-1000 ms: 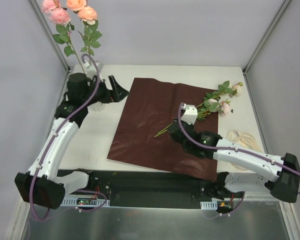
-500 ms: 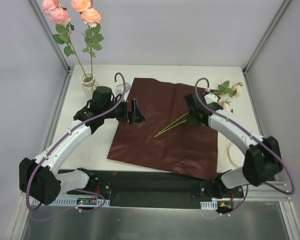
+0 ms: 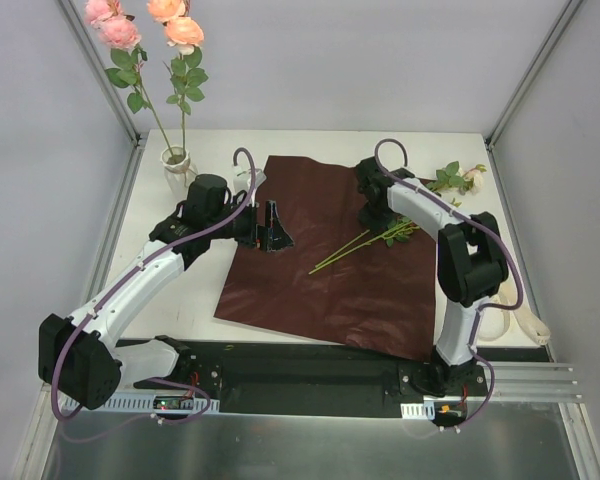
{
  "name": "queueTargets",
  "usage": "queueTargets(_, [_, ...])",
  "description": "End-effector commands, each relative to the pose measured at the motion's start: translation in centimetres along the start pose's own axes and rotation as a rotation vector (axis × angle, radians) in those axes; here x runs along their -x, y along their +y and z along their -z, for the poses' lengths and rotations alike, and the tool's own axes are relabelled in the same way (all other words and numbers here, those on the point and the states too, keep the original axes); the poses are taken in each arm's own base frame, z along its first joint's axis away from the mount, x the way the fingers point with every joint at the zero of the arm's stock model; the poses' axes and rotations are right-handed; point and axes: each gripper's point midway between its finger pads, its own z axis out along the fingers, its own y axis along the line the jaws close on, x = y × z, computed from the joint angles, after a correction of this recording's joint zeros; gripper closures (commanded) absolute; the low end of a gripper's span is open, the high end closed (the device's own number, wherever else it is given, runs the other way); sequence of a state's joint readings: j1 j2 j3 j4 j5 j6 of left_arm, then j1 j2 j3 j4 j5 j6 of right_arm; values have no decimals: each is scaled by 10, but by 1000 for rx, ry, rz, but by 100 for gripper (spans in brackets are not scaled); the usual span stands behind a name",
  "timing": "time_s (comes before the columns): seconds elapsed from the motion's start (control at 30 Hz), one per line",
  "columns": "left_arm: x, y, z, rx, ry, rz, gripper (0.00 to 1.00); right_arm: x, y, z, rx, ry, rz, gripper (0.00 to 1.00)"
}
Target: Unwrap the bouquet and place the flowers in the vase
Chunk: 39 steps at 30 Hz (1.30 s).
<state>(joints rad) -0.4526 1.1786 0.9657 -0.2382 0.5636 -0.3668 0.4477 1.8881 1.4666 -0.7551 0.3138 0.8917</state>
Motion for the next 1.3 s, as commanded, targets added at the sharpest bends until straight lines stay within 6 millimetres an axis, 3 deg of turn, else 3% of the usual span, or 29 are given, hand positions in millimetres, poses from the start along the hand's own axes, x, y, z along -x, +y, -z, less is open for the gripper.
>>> queueTargets(0.0, [3, -2, -2, -10, -17, -31, 14, -15, -3, -11, -64, 87, -113, 72])
queueTargets(0.23, [2, -7, 0, -35, -12, -33, 14, -18, 3, -31, -72, 118, -125, 72])
queueTargets(0.57, [0, -10, -1, -53, 0, -36, 10, -7, 12, -28, -39, 77, -141, 71])
queueTargets(1.03, [0, -11, 0, -62, 2, -46, 1, -2, 17, -44, -48, 80, -140, 64])
queueTargets(1.27, [0, -10, 0, -58, 0, -47, 1, 5, 22, -33, -22, 60, -138, 62])
